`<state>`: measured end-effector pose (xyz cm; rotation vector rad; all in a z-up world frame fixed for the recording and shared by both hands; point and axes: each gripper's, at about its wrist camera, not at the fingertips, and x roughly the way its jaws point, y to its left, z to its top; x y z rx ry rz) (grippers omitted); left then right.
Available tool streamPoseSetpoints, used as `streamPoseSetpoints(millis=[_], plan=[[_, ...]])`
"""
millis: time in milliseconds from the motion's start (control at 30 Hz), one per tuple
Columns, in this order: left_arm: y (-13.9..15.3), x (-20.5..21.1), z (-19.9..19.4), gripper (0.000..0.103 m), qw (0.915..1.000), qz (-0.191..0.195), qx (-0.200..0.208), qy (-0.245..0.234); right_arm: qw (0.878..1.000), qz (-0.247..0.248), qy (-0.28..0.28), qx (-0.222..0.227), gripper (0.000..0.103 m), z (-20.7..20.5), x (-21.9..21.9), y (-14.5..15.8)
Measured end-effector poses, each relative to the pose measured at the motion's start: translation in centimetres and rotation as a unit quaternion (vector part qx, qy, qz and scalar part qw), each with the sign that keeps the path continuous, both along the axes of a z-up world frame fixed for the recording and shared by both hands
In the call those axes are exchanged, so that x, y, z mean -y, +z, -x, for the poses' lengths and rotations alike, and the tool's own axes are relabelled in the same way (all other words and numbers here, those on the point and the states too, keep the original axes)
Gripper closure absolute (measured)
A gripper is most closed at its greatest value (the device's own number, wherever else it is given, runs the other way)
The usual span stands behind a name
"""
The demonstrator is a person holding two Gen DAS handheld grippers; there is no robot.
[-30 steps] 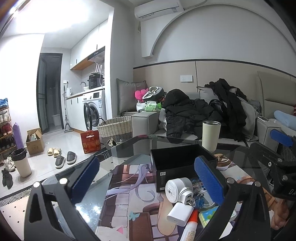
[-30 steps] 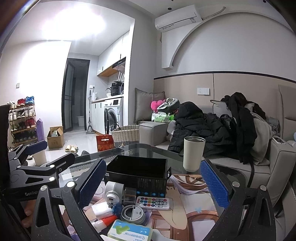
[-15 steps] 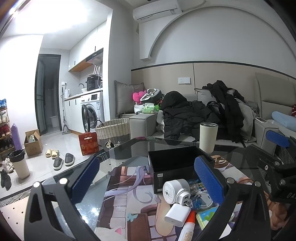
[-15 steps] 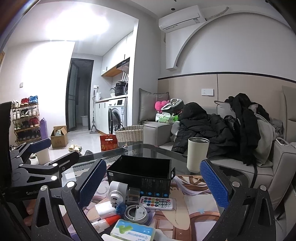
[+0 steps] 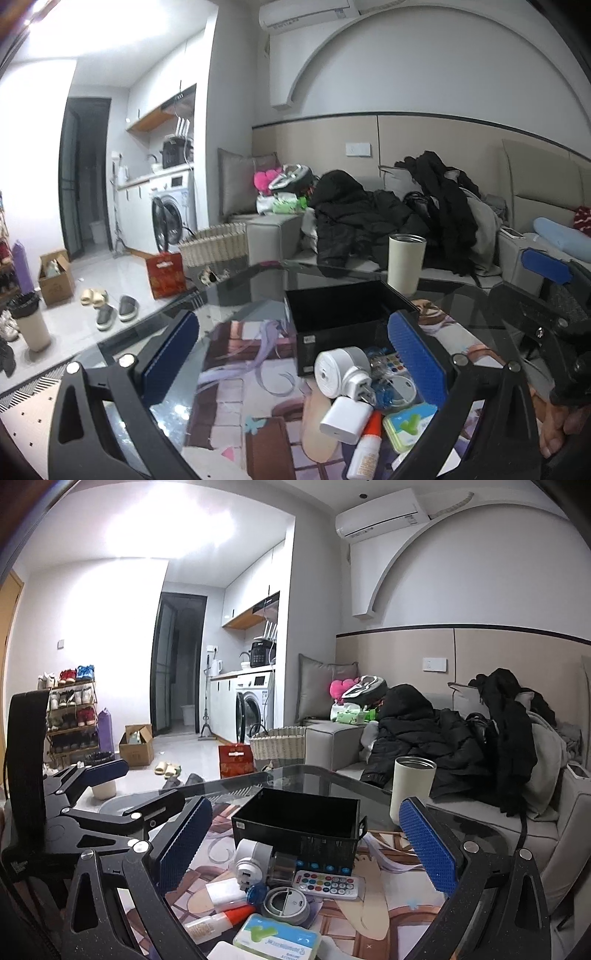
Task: Organize rigid objects
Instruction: 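Grasp the red-capped glue bottle with the left gripper while the right gripper grasps the white square charger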
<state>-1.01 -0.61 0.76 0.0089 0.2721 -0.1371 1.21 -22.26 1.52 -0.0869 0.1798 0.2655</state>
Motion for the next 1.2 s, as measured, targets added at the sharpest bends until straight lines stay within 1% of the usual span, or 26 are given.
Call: streamPoseSetpoints(millis=[100, 233, 400, 467, 533, 633, 667, 700, 800, 867, 933, 967, 1000, 1033, 1100, 1133, 1200], plan=[[-0.1, -0.1, -0.5, 0.000, 0.9999, -0.003, -0.013, -0.006, 1.000, -0.002, 0.015, -0.023, 0.000, -0.3, -0.1, -0.5], [-0.4, 0.3, -1.1, 0.000, 0.9984, -0.006, -0.044, -0.034, 0.999, -0.002, 0.019, -0.049, 0.000, -0.4, -0.3, -1.3], [-1.2, 0.9, -1.8, 0.001, 0.9945, -0.021, -0.084, -0.059, 0.995, 0.023, 0.035, -0.090, 0.000, -1.1, -0.7, -2.4], [-1.5, 0.8, -2.1, 0.004, 0.9917, -0.017, -0.104, -0.075, 0.993, 0.031, 0.044, -0.104, 0.000, -1.4, -0.7, -2.9], [-2.0, 0.8, -2.5, 0.011, 0.9878, -0.015, -0.126, -0.090, 0.990, 0.042, 0.050, -0.122, 0.000, -1.7, -0.9, -3.6], [-3.0, 1.3, -3.5, 0.012, 0.9798, -0.017, -0.167, -0.109, 0.985, 0.048, 0.067, -0.153, 0.000, -2.1, -1.2, -4.6], [-3.2, 1.4, -3.7, 0.014, 0.9770, -0.019, -0.178, -0.117, 0.983, 0.053, 0.072, -0.162, 0.000, -2.2, -1.4, -4.8], [-3.5, 1.6, -3.8, 0.017, 0.9735, -0.020, -0.189, -0.127, 0.981, 0.060, 0.079, -0.169, 0.000, -2.2, -1.6, -5.2], [-4.1, 1.9, -4.1, 0.019, 0.9672, -0.030, -0.209, -0.142, 0.975, 0.076, 0.099, -0.184, 0.001, -2.3, -2.3, -5.8], [-4.5, 1.9, -4.1, 0.019, 0.9635, -0.036, -0.217, -0.152, 0.968, 0.091, 0.115, -0.203, 0.002, -2.5, -2.8, -6.4], [-4.8, 2.1, -4.1, 0.019, 0.9592, -0.042, -0.228, -0.161, 0.956, 0.097, 0.143, -0.239, 0.008, -2.8, -3.1, -7.2], [-4.9, 2.1, -4.1, 0.020, 0.9566, -0.045, -0.234, -0.167, 0.950, 0.091, 0.154, -0.257, 0.017, -3.0, -3.1, -7.6], [-5.1, 2.1, -4.2, 0.023, 0.9541, -0.047, -0.241, -0.172, 0.944, 0.087, 0.164, -0.273, 0.025, -3.3, -3.1, -8.1], [-5.4, 2.2, -4.3, 0.026, 0.9504, -0.050, -0.249, -0.179, 0.936, 0.085, 0.174, -0.294, 0.027, -3.5, -3.3, -8.7], [-6.0, 2.3, -4.3, 0.032, 0.9424, -0.051, -0.268, -0.194, 0.926, 0.088, 0.189, -0.315, 0.032, -3.4, -3.6, -9.4], [-6.2, 2.4, -4.3, 0.035, 0.9398, -0.052, -0.274, -0.197, 0.918, 0.091, 0.201, -0.328, 0.033, -3.3, -4.0, -9.9], [-6.8, 2.6, -4.3, 0.038, 0.9328, -0.055, -0.289, -0.208, 0.909, 0.100, 0.214, -0.343, 0.037, -3.0, -4.5, -10.4]])
